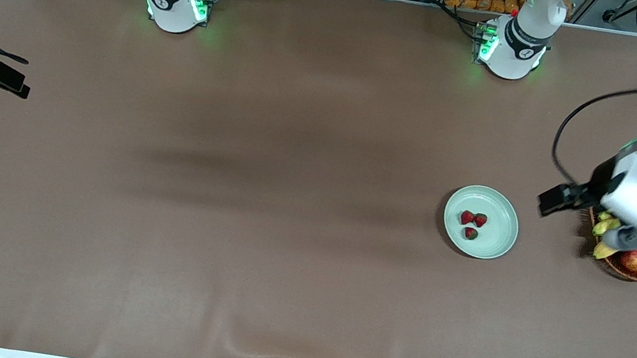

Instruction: Collect all strawberries into plate

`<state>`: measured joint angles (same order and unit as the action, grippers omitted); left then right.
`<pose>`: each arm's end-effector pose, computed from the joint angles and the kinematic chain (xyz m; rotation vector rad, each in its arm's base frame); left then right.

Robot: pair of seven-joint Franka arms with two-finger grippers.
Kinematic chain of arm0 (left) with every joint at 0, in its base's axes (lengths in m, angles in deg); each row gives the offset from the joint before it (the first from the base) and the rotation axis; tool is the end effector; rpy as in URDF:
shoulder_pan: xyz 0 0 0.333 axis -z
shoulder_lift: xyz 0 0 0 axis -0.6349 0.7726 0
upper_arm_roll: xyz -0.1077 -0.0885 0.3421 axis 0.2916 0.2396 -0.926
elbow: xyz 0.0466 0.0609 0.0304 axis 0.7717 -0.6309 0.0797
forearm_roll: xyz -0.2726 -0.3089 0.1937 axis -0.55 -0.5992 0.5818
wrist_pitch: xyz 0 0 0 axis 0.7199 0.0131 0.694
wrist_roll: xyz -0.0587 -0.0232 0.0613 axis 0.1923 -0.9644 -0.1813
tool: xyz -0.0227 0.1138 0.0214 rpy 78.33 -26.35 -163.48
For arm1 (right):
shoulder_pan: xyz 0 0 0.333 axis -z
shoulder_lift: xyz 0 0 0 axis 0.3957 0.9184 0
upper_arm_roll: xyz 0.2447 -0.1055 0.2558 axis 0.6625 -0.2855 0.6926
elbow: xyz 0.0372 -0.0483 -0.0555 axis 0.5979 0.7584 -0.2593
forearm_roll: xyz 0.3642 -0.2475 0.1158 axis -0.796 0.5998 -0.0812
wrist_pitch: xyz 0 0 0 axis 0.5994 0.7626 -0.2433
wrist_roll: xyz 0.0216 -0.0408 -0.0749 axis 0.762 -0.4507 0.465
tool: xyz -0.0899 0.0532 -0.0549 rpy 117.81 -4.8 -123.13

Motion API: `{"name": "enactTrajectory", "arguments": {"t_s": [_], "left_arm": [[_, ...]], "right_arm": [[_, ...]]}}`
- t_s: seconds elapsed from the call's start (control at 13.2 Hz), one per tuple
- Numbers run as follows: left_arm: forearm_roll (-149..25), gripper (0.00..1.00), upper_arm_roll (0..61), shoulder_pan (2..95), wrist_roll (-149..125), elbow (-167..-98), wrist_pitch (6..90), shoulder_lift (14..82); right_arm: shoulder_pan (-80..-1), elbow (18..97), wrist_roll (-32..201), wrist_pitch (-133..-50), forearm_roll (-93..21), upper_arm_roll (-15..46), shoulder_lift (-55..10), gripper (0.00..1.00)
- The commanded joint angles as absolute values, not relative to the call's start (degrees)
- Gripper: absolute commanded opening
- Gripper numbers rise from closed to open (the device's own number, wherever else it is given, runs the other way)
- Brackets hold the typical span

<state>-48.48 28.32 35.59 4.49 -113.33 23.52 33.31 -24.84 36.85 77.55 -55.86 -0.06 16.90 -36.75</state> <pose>0.6787 -0.1186 0.6339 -3.1077 -0.2895 -0.0257 0.6563 -0.0233 0.6595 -3.1260 0.1211 0.2058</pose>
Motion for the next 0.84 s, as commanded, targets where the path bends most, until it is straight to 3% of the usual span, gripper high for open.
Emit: {"name": "enactTrajectory", "arguments": {"t_s": [0.0,0.15,0.76], "left_arm": [[-49.86,1.00,22.68,38.96,-2.09,-114.13,18.72,29.66],[-49.86,1.00,17.32,42.47,-5.00,-114.66,15.02,27.02],[-51.80,1.00,15.62,40.64,-12.66,-118.44,16.93,23.14]], "right_arm": [[-24.81,37.14,77.19,-55.44,-0.54,17.03,-37.64,1.00],[-24.89,37.14,77.19,-54.57,-0.45,17.11,-37.73,1.00],[-24.89,37.06,77.37,-52.89,-0.28,17.03,-37.73,1.00]]}}
